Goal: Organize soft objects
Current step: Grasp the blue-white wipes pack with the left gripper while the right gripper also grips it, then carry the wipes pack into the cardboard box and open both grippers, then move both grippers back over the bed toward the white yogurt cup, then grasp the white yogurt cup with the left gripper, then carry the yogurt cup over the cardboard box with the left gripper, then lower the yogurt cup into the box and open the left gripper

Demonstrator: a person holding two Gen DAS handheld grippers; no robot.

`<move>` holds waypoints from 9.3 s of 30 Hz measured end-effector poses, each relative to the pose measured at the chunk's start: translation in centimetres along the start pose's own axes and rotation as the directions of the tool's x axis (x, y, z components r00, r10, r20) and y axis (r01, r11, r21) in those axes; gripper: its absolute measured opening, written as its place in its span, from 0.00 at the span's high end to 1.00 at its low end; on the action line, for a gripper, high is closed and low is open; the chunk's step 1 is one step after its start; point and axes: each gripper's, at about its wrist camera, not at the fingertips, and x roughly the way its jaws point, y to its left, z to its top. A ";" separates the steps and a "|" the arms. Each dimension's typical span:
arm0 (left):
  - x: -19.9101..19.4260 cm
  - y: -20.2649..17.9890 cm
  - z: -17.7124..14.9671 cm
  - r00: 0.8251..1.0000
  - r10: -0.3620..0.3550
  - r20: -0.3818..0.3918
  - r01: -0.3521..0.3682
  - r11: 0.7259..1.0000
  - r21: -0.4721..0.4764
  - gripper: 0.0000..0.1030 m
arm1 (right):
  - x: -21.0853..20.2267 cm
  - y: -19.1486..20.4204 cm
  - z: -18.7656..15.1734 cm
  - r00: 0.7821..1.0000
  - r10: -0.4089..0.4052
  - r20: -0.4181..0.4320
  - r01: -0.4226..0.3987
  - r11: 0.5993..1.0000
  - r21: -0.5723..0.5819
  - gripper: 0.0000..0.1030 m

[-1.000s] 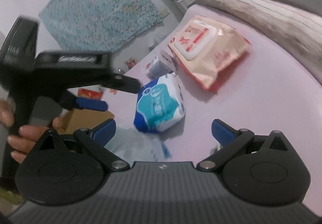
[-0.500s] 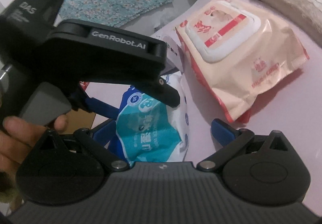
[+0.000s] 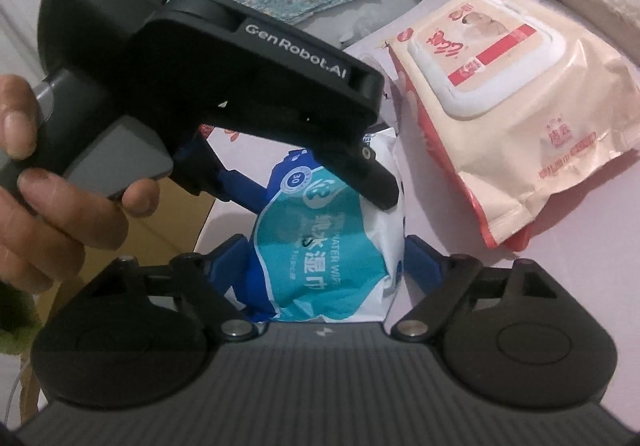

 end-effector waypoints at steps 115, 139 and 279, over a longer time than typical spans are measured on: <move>-22.6 26.8 -36.2 0.798 -0.005 0.603 0.214 0.938 -0.274 0.08 | -14.3 22.7 -3.5 0.958 0.268 -0.099 -0.284 0.935 -0.210 0.20; -12.1 2.8 -5.0 0.938 -0.062 0.341 0.043 0.997 0.062 0.05 | -9.2 4.4 -4.1 0.987 0.148 0.062 -0.148 0.989 0.000 0.20; -23.5 35.3 -48.5 0.617 0.114 0.779 0.411 0.797 -0.442 0.19 | 3.2 43.2 -11.0 0.973 -0.085 -0.215 -0.006 0.920 -0.392 0.24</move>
